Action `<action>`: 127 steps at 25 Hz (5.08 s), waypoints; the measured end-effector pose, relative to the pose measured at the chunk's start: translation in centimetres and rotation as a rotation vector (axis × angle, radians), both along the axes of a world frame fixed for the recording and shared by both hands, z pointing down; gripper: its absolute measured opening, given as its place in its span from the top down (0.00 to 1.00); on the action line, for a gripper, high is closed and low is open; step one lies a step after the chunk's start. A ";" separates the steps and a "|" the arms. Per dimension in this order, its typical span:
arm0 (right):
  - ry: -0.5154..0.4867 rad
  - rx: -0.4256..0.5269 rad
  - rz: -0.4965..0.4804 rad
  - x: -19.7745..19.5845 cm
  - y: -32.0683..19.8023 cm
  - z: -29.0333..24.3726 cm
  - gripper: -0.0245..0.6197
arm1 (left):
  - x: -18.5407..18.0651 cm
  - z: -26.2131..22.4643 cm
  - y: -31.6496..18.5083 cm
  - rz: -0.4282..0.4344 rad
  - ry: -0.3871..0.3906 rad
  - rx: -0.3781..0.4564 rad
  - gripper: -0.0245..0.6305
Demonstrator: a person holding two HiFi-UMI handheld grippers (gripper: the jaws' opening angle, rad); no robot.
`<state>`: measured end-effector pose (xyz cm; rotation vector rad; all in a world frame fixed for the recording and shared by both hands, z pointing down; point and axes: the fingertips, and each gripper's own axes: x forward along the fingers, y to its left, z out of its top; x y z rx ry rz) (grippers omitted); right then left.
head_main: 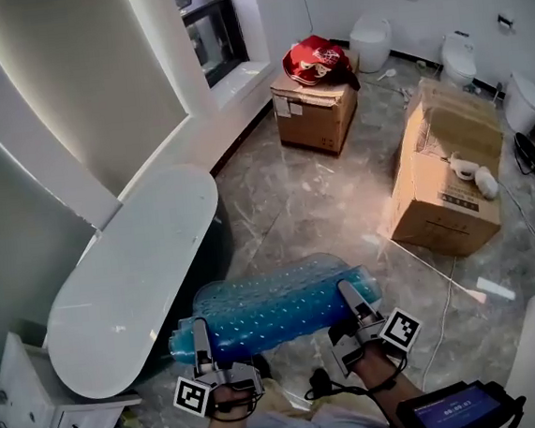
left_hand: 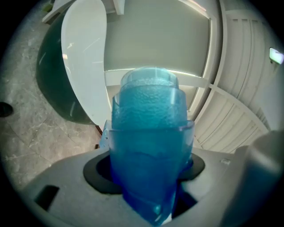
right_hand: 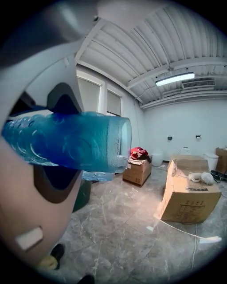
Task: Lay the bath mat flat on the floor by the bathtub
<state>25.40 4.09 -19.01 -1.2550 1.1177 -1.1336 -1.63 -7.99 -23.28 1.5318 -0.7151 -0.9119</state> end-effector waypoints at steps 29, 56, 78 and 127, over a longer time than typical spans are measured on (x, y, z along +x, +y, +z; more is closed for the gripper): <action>0.000 -0.097 0.399 0.7 -19.8 2.0 0.47 | 7.7 3.4 -29.7 0.410 0.002 -0.100 0.50; -0.019 -0.172 0.468 15.3 -27.5 26.0 0.47 | 24.3 29.0 -39.2 0.493 -0.034 -0.159 0.50; -0.026 -0.171 0.356 15.2 -38.1 62.6 0.47 | 24.4 64.1 -49.4 0.495 -0.033 -0.128 0.50; 0.308 -0.555 -0.050 9.0 -41.0 86.2 0.58 | 18.3 90.1 -43.9 0.780 -0.368 -0.286 0.67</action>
